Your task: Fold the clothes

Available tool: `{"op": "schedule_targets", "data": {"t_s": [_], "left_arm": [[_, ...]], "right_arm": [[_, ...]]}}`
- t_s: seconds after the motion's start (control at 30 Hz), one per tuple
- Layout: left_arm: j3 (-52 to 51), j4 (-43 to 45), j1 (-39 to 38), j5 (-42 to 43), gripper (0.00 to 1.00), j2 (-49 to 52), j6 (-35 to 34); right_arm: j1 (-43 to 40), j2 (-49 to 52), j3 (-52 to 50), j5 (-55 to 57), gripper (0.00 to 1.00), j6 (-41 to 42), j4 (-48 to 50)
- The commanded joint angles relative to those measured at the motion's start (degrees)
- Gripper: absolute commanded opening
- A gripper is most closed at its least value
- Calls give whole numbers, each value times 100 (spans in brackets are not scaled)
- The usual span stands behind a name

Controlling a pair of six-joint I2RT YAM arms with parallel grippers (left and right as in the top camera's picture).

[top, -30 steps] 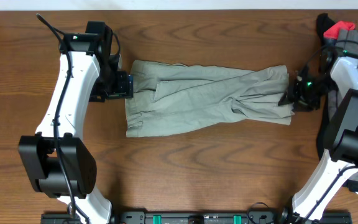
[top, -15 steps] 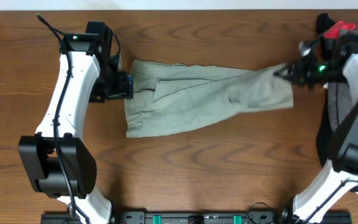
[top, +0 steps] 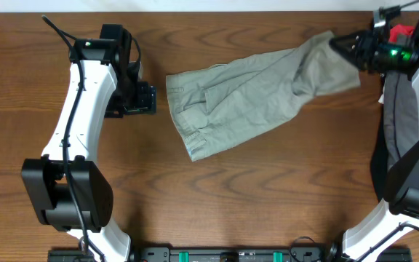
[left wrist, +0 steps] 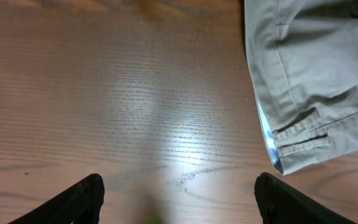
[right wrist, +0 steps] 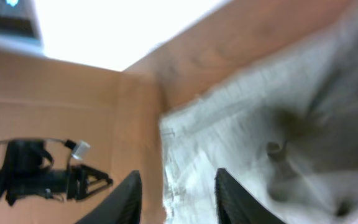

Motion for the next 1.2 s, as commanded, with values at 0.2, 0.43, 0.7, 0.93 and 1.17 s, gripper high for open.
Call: {"op": "schedule_targets", "data": {"t_s": [0.2,0.43,0.7,0.93,1.17], "left_arm": [[142,83,85,-48,70,-94,55],[973,-391,350,-48,71,-535,52],[1290,-470,691,-46,82,-1582,46],[1290,-468,791,-46,84,-2347,11],[1290,-470,791,-46,87,-2612,11]], "right_arm": [[1663,-17,20,1624,43,-2184,-2223],[4085,-15,0,3512,53,-1593,-1829],[6166,553,-4,6164,80,-175,-1093],[6815,1351,-4,6413,71,50,-693],[7071,1458,-4,7794,51,597,-756]]}}
